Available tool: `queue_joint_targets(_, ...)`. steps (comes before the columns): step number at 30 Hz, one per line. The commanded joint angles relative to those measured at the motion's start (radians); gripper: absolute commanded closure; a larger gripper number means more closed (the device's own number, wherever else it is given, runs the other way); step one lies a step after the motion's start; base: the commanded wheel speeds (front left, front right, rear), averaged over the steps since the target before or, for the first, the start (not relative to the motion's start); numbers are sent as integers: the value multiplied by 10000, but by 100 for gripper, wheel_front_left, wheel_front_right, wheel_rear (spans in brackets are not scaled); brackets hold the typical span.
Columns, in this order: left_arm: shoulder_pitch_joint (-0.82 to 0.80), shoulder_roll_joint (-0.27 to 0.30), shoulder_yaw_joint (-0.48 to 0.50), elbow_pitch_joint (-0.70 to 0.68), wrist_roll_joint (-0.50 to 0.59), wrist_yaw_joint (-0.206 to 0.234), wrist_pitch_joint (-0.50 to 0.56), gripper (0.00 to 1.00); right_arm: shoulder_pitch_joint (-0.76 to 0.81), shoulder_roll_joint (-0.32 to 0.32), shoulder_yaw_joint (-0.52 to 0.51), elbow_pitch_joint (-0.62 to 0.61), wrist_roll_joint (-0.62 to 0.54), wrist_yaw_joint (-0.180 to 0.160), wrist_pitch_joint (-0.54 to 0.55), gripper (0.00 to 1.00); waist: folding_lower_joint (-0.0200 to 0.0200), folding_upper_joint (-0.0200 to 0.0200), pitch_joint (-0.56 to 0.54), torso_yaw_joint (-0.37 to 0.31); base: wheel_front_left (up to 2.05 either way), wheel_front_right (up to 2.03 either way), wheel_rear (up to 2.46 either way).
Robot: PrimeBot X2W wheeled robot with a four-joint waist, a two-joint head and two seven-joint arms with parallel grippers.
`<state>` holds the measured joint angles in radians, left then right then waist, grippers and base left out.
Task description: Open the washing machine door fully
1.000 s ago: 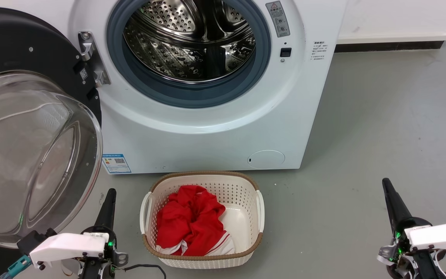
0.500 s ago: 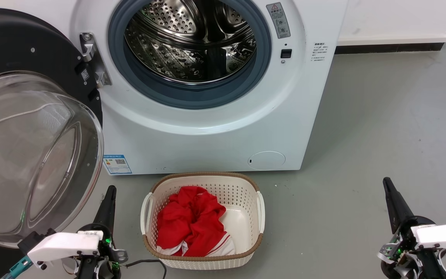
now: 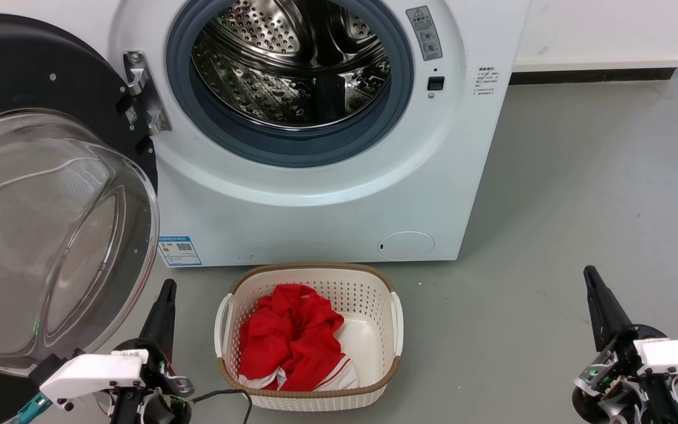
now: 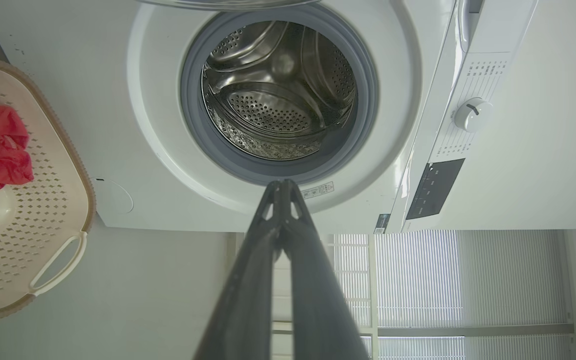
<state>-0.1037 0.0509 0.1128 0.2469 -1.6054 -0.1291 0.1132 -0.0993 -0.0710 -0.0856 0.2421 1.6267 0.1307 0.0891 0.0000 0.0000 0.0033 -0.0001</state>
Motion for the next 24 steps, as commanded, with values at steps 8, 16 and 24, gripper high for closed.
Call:
queue_joint_targets(8,-85,-17,39,-22,-72,-41,45,100,-131,33,-48,34,65,0,73,100,0,0,-2,1,0,0,0)
queue_joint_targets(16,-84,-17,38,-23,-72,-41,44,100,-134,52,-75,36,31,0,81,100,0,0,-2,1,0,0,0)
queue_joint_targets(24,-83,-17,37,-23,-73,-41,43,100,-137,72,-102,36,25,0,113,100,0,0,-2,1,0,0,0)
